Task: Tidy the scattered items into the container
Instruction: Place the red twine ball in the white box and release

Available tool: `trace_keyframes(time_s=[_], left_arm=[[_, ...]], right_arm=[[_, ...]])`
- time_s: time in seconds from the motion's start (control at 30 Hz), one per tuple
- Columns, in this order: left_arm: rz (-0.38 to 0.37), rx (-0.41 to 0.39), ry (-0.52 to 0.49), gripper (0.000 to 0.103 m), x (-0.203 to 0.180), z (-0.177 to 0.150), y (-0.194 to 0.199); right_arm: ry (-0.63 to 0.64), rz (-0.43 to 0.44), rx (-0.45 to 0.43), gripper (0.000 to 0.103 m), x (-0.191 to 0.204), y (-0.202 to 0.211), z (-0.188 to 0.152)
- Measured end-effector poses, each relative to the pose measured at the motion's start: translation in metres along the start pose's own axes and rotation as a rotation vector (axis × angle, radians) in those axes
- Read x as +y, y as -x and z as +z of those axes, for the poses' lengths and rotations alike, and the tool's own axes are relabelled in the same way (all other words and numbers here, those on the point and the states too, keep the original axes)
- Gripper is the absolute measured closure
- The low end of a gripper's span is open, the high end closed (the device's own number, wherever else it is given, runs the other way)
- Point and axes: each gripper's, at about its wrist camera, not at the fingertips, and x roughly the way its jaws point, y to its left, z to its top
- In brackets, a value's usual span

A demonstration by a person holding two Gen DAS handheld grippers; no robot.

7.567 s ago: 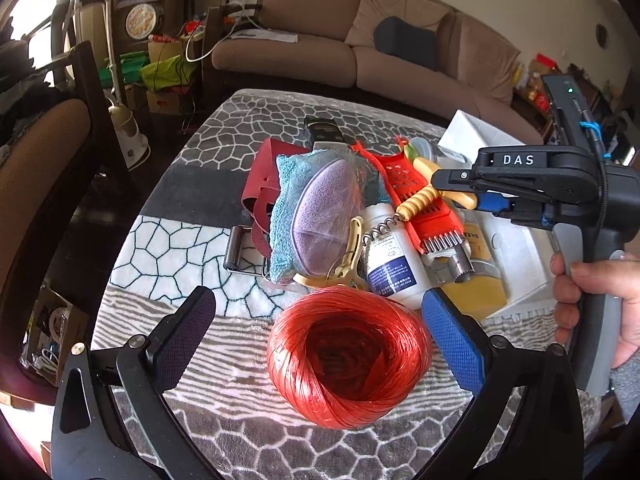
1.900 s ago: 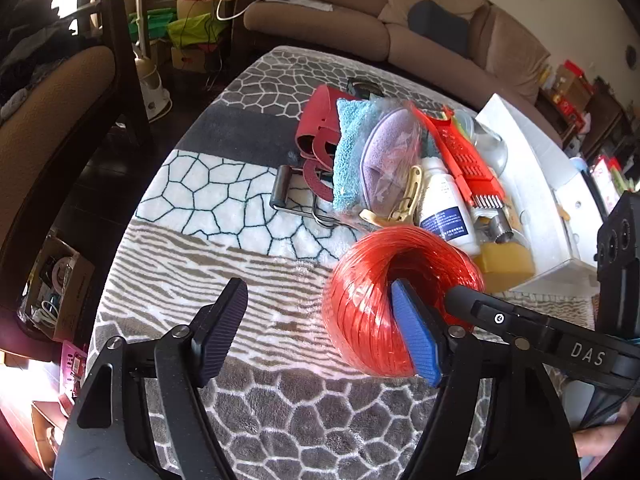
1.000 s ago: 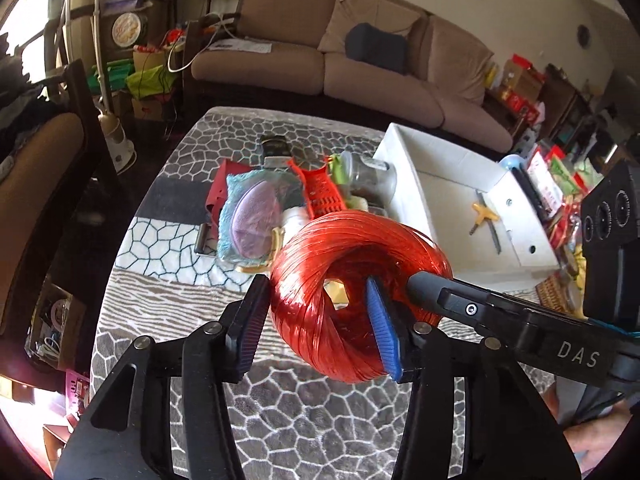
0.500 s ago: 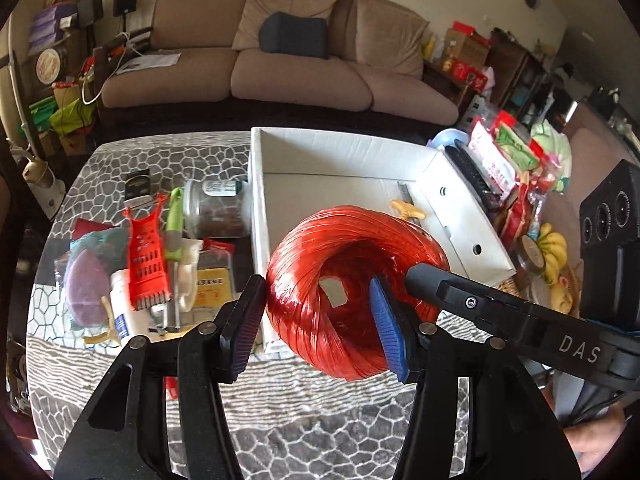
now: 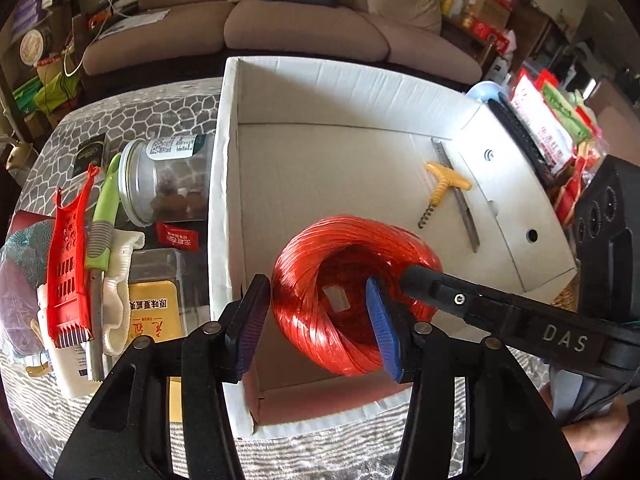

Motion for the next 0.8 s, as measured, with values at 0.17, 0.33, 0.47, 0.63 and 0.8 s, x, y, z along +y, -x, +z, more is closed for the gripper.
trace_keyframes(time_s=[0.17, 0.33, 0.47, 0.63, 0.8], left_arm=[[-0.024, -0.060, -0.011, 0.046, 0.008, -0.007, 0.024], [-0.038, -0.119, -0.009, 0.036, 0.014, -0.007, 0.057], [-0.009, -0.144, -0.019, 0.032, 0.022, -0.010, 0.075], [0.004, -0.151, 0.057, 0.031, 0.057, -0.026, 0.096], [0.047, -0.151, 0.143, 0.026, 0.105, -0.065, 0.114]], right_arm=[[0.077, -0.039, 0.068, 0.073, 0.010, -0.021, 0.000], [0.098, -0.082, 0.107, 0.072, 0.015, -0.030, 0.000], [0.111, -0.128, 0.171, 0.068, 0.018, -0.032, 0.001], [0.148, -0.157, 0.048, 0.035, 0.036, 0.000, -0.008], [0.167, -0.093, -0.038, 0.034, 0.053, 0.043, -0.025]])
